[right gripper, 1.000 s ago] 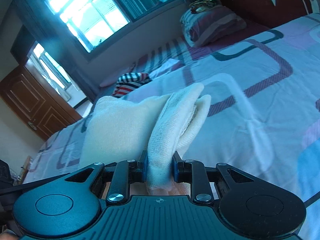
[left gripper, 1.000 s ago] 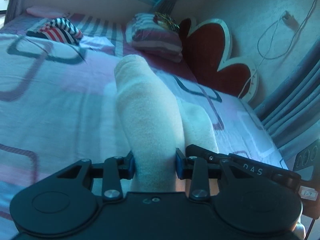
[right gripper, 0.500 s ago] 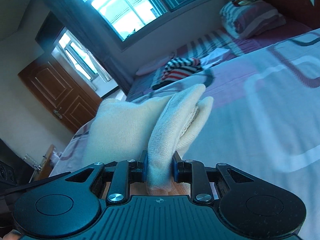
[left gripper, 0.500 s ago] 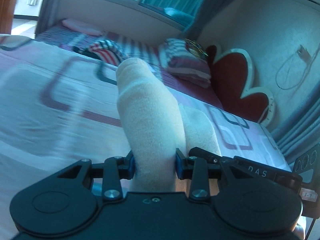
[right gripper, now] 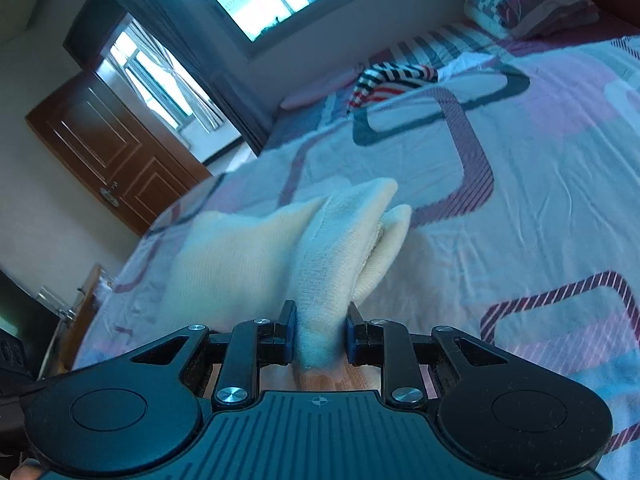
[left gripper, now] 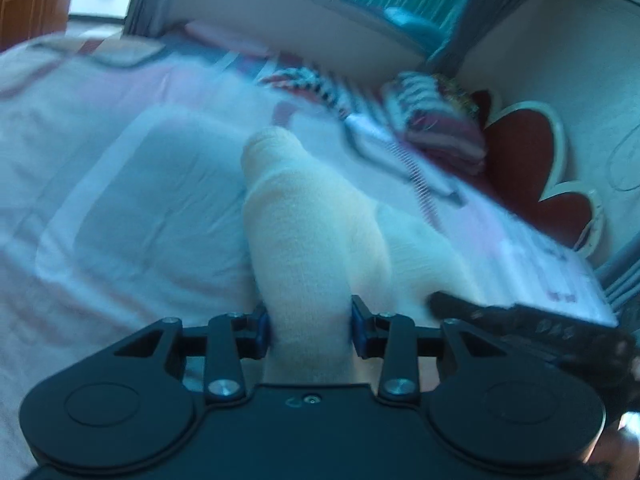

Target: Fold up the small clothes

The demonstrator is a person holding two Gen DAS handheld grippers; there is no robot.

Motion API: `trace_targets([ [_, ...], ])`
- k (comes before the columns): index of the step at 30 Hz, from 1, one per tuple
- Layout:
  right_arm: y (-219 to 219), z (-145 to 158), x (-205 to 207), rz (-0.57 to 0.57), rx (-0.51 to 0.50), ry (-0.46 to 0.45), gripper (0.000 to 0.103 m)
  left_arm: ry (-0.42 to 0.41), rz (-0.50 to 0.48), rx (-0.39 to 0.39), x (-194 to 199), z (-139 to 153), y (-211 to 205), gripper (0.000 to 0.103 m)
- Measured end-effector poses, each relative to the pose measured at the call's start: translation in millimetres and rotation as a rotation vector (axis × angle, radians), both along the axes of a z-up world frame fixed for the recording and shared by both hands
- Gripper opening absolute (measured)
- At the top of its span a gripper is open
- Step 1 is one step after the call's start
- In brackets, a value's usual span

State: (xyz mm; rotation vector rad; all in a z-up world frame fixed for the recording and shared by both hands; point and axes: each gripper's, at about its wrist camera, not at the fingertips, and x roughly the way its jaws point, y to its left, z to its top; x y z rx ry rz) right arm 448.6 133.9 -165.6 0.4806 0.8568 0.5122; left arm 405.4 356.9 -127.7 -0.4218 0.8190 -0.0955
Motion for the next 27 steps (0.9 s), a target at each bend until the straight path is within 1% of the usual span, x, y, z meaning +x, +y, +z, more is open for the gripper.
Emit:
trace_targets([
  [2, -3, -11, 2, 0.000, -0.003, 0.021, 0.023, -0.006, 0.004, -0.012, 1, -12, 5, 0.048],
  [3, -4, -15, 3, 0.000, -0.017, 0.025, 0.023, -0.008, 0.008, -0.007, 1, -15, 5, 0.057],
  [4, -4, -17, 4, -0.001, -0.033, 0.027, 0.023, -0.009, 0.013, -0.001, 2, -16, 5, 0.061],
  [6, -6, -22, 6, -0.020, -0.024, 0.046, 0.024, -0.004, 0.027, 0.005, 3, -15, 6, 0.066],
  [7, -7, -23, 6, -0.023, -0.014, 0.055, 0.025, 0.000, 0.032, 0.011, 2, -14, 8, 0.067],
  [10, -12, -14, 0, -0.003, -0.020, 0.038, 0.027, -0.011, 0.045, 0.046, -14, -3, 7, 0.067],
  [12, -19, -7, -13, 0.005, -0.004, 0.039, 0.035, -0.001, 0.039, 0.034, -26, -2, 11, 0.067],
  [14, -25, -6, -26, 0.021, -0.005, 0.053, 0.037, 0.023, 0.034, 0.019, -40, -3, 11, 0.067],
  [18, -34, -13, -53, 0.050, -0.023, 0.089, 0.037, 0.078, 0.027, -0.034, -68, -13, 13, 0.063],
  [20, -38, -17, -66, 0.064, -0.023, 0.113, 0.037, 0.078, 0.019, -0.046, -79, -16, 11, 0.058],
  [22, -40, -22, -79, 0.072, -0.012, 0.140, 0.037, 0.083, 0.010, -0.061, -84, -18, 8, 0.040],
  [23, -40, -24, -85, 0.077, -0.012, 0.142, 0.037, 0.086, 0.003, -0.070, -86, -19, 6, 0.033],
  [25, -40, -24, -94, 0.067, -0.008, 0.146, 0.023, 0.079, -0.008, -0.064, -86, -17, 2, 0.021],
  [26, -41, -24, -96, 0.068, 0.004, 0.159, 0.018, 0.073, -0.015, -0.055, -85, -15, 1, 0.019],
  [27, -41, -22, -97, 0.061, 0.026, 0.176, 0.017, 0.065, -0.017, -0.050, -86, -11, 1, 0.018],
])
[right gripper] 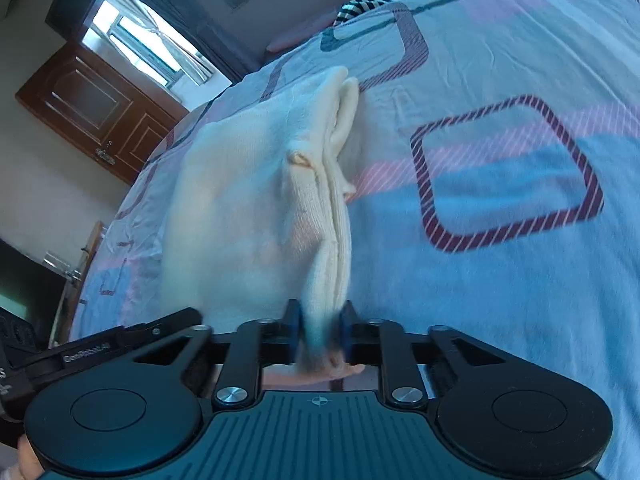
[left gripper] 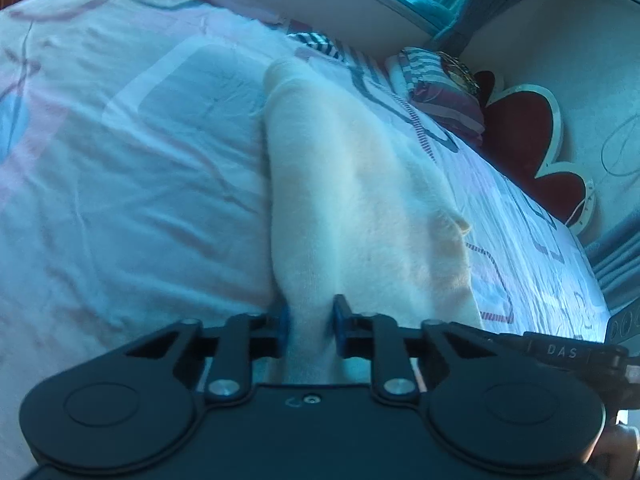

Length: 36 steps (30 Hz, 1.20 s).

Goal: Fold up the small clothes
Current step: 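Open both tools and release the folded sweater onto the bed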

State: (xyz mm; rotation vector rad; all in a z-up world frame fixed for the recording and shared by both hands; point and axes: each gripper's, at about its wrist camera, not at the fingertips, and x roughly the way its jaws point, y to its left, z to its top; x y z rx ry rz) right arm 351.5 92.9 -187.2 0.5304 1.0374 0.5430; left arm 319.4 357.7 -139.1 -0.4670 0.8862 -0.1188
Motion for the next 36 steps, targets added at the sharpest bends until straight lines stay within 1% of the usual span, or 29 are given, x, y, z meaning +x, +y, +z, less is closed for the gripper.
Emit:
trace_targets([
  [2, -2, 4, -1, -0.004, 0.075, 0.035, 0.016, -0.019, -0.002, -0.021, -1, 10, 6, 0.017],
  [3, -4, 6, -1, -0.011, 0.133, 0.059, 0.015, -0.029, -0.004, -0.025, -2, 16, 9, 0.017],
  [4, -6, 7, -1, -0.020, 0.200, 0.089, 0.015, -0.043, -0.008, -0.017, -3, 22, 12, 0.017],
  [5, -8, 8, -1, -0.025, 0.242, 0.110, 0.015, -0.053, -0.013, -0.007, -6, 27, 14, 0.017],
  [6, -9, 7, -3, -0.030, 0.275, 0.128, 0.015, -0.055, -0.016, -0.002, -8, 30, 17, 0.017],
  [7, -8, 5, -4, -0.031, 0.285, 0.140, 0.015, -0.048, -0.020, -0.001, -9, 30, 18, 0.017],
  [8, -8, 2, -6, -0.032, 0.267, 0.142, 0.015, -0.038, -0.021, 0.010, -10, 27, 18, 0.017],
  [10, -5, -4, -7, -0.030, 0.122, 0.119, 0.011, 0.006, -0.027, 0.047, -10, 12, 14, 0.017],
  [11, -5, -8, -8, -0.027, 0.097, 0.111, 0.011, 0.019, -0.023, 0.063, -11, 4, 11, 0.017],
  [13, -7, -7, -7, -0.036, 0.103, 0.111, 0.011, 0.013, -0.004, 0.071, -12, -2, 8, 0.021],
  [14, -5, -3, -6, -0.031, 0.085, 0.095, 0.011, 0.016, 0.005, 0.068, -11, -1, 7, 0.021],
  [16, -2, 5, -8, -0.017, 0.027, 0.046, 0.011, 0.018, 0.020, 0.068, -11, 4, 8, 0.027],
  [18, -1, 11, -12, -0.017, 0.008, 0.021, 0.012, 0.009, 0.030, 0.098, -14, 10, 6, 0.030],
  [20, 0, 17, -16, -0.027, 0.003, 0.000, 0.012, -0.008, 0.045, 0.129, -20, 17, 5, 0.036],
  [22, 4, 23, -22, -0.031, -0.024, -0.038, 0.012, -0.033, 0.062, 0.165, -26, 25, 2, 0.051],
  [23, 7, 25, -26, -0.029, -0.037, -0.063, 0.012, -0.046, 0.068, 0.183, -29, 30, -1, 0.055],
  [24, 11, 29, -29, -0.026, -0.053, -0.090, 0.012, -0.062, 0.068, 0.202, -32, 35, -5, 0.062],
  [25, 15, 33, -32, -0.018, -0.073, -0.115, 0.012, -0.080, 0.060, 0.219, -34, 38, -8, 0.065],
  [27, 25, 39, -35, 0.003, -0.114, -0.159, 0.013, -0.102, 0.033, 0.249, -35, 43, -17, 0.065],
  [29, 29, 41, -32, 0.001, -0.127, -0.174, 0.013, -0.109, 0.009, 0.252, -33, 46, -23, 0.065],
  [31, 28, 44, -24, -0.027, -0.126, -0.190, 0.014, -0.125, 0.008, 0.245, -29, 51, -26, 0.065],
  [32, 27, 46, -19, -0.040, -0.124, -0.198, 0.015, -0.133, 0.010, 0.239, -26, 53, -27, 0.065],
  [33, 27, 48, -12, -0.050, -0.123, -0.202, 0.020, -0.139, 0.011, 0.231, -22, 54, -28, 0.065],
  [34, 27, 49, -5, -0.057, -0.119, -0.202, 0.026, -0.146, 0.009, 0.228, -18, 56, -29, 0.065],
  [35, 27, 50, 1, -0.064, -0.118, -0.204, 0.038, -0.155, 0.009, 0.231, -13, 56, -31, 0.065],
  [36, 26, 51, 7, -0.073, -0.119, -0.210, 0.042, -0.163, 0.007, 0.235, -8, 57, -33, 0.065],
])
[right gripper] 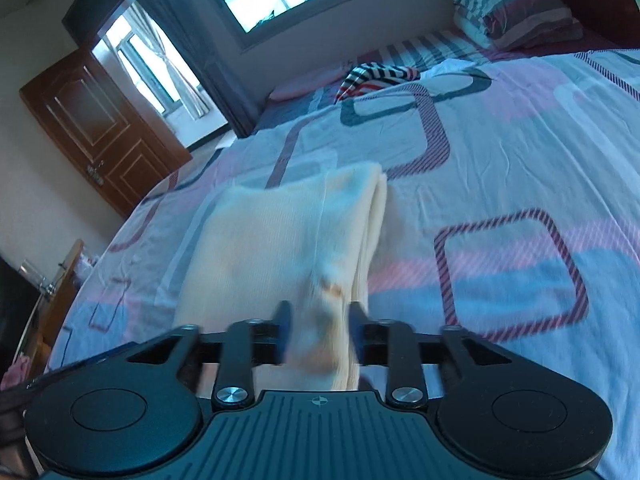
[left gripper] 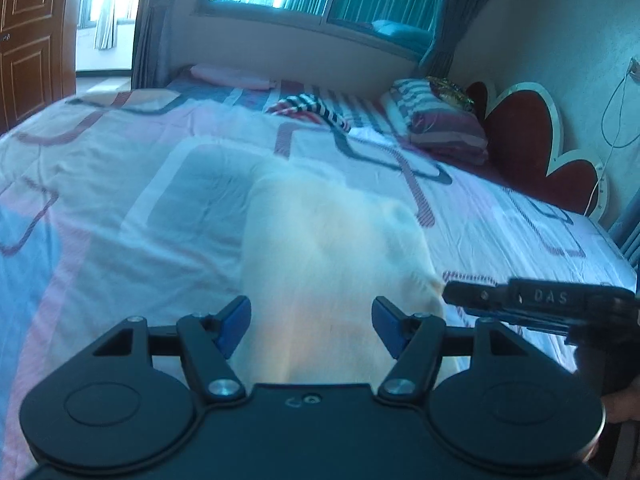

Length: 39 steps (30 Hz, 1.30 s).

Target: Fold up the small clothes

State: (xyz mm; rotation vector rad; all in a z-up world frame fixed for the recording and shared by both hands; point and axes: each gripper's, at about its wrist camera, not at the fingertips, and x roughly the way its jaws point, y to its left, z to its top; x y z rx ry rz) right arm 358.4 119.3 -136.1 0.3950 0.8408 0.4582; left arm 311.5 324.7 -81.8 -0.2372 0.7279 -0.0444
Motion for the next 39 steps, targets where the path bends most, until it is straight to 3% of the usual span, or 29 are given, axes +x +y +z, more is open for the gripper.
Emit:
trace_targets([
  [7, 6, 1, 43, -0.025, -0.035, -0.032, 0.040, -0.005, -0.017, 0.006, 52, -7, -11, 0.061],
  [11, 10, -8, 74, -0.038, -0.022, 0.002, 0.038, 0.008, -0.013, 0.010, 86, -19, -9, 0.057],
  [13, 15, -18, 91, -0.029, -0.024, 0.030, 0.028, 0.026, 0.014, 0.004, 99, -27, -3, 0.055],
  [15, 23, -26, 102, -0.006, -0.031, 0.037, 0.017, 0.056, 0.063, -0.049, 107, -35, 8, 0.054],
  [19, 47, -38, 112, 0.049, -0.161, -0.027, 0.016, 0.066, 0.073, -0.054, 109, -38, 13, 0.054],
  [21, 44, -39, 115, 0.021, -0.150, 0.001, 0.016, 0.063, 0.064, -0.039, 104, -32, 11, 0.056],
  [23, 40, -33, 107, 0.001, -0.171, 0.003, 0.017, 0.046, 0.051, -0.017, 94, -24, 9, 0.063],
  [25, 32, -24, 93, -0.021, -0.158, 0.000, 0.017, 0.039, 0.042, 0.008, 79, -16, 6, 0.087],
  [28, 11, -8, 63, -0.026, -0.071, 0.002, 0.017, 0.007, -0.002, 0.037, 51, -6, 5, 0.090],
  [32, -9, 11, 6, -0.033, -0.052, -0.018, 0.018, 0.020, -0.014, 0.040, 17, 6, 6, 0.096],
  [34, -16, 18, -22, -0.038, -0.052, -0.016, 0.024, 0.024, -0.013, 0.057, 1, 13, 5, 0.099],
  [36, -20, 24, -49, -0.047, -0.079, -0.023, 0.045, 0.023, -0.015, 0.090, -15, 22, 1, 0.102],
  [39, -23, 36, -84, -0.051, -0.081, -0.035, 0.052, 0.042, -0.008, 0.157, -36, 37, -8, 0.102],
])
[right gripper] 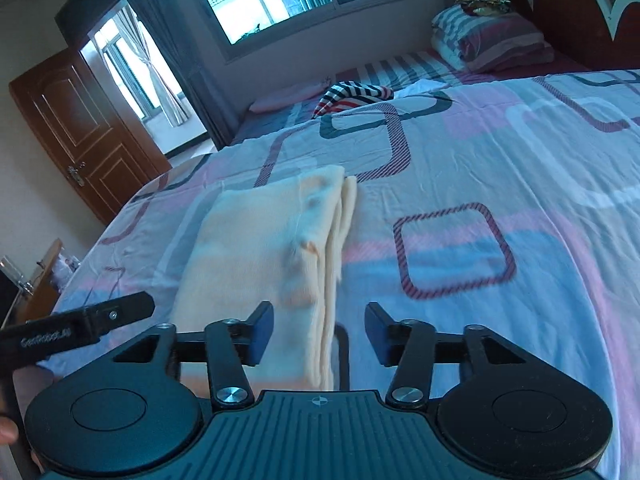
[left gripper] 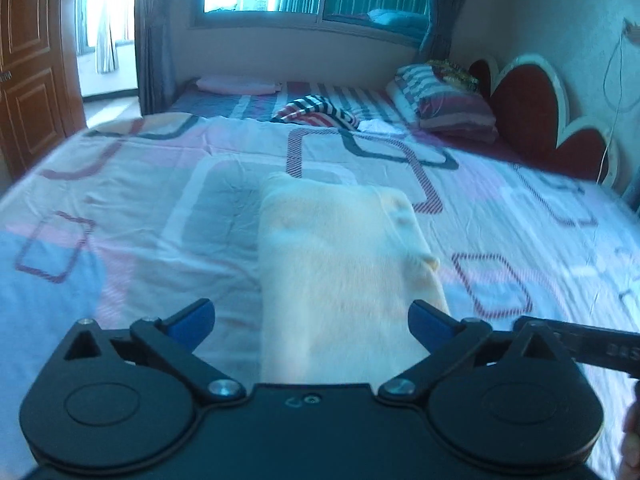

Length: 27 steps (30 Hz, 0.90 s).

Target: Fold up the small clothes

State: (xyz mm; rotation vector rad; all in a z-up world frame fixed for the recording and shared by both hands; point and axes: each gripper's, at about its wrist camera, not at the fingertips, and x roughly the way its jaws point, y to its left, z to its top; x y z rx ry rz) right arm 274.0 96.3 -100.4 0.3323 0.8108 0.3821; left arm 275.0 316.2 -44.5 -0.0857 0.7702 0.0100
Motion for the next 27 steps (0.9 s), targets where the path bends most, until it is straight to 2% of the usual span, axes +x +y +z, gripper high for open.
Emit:
trace_targets([
  [2, -1, 10, -21, 0.006, -0.001, -0.004, 0.053, 0.015, 0.014, 0.032, -13, 11, -5, 0.102],
  [4, 0, 21, -41, 0.014, -0.011, -0.019, 0.055, -0.005, 0.028, 0.051, -29, 23, -7, 0.102],
  [6, 1, 34, -60, 0.030, -0.018, -0.047, 0.066, -0.038, 0.033, 0.067, -46, 34, -9, 0.102],
  [9, 2, 53, -87, 0.058, -0.032, -0.101, 0.072, -0.089, 0.057, 0.102, -71, 54, -16, 0.102],
  [12, 2, 70, -108, 0.078, -0.060, -0.153, 0.074, -0.135, 0.081, 0.058, -97, 74, -18, 0.102],
  [15, -2, 81, -129, 0.091, -0.046, -0.186, 0.076, -0.126, 0.131, 0.037, -117, 89, -22, 0.102],
  [19, -6, 91, -160, 0.099, -0.057, -0.230, 0.078, -0.110, 0.130, 0.072, -145, 103, -32, 0.102],
  [23, -14, 96, -192, 0.096, -0.051, -0.251, 0.082, -0.129, 0.152, 0.156, -181, 108, -46, 0.102],
  [27, -21, 102, -232, 0.058, -0.080, -0.301, 0.089, -0.131, 0.167, 0.141, -216, 111, -54, 0.102],
])
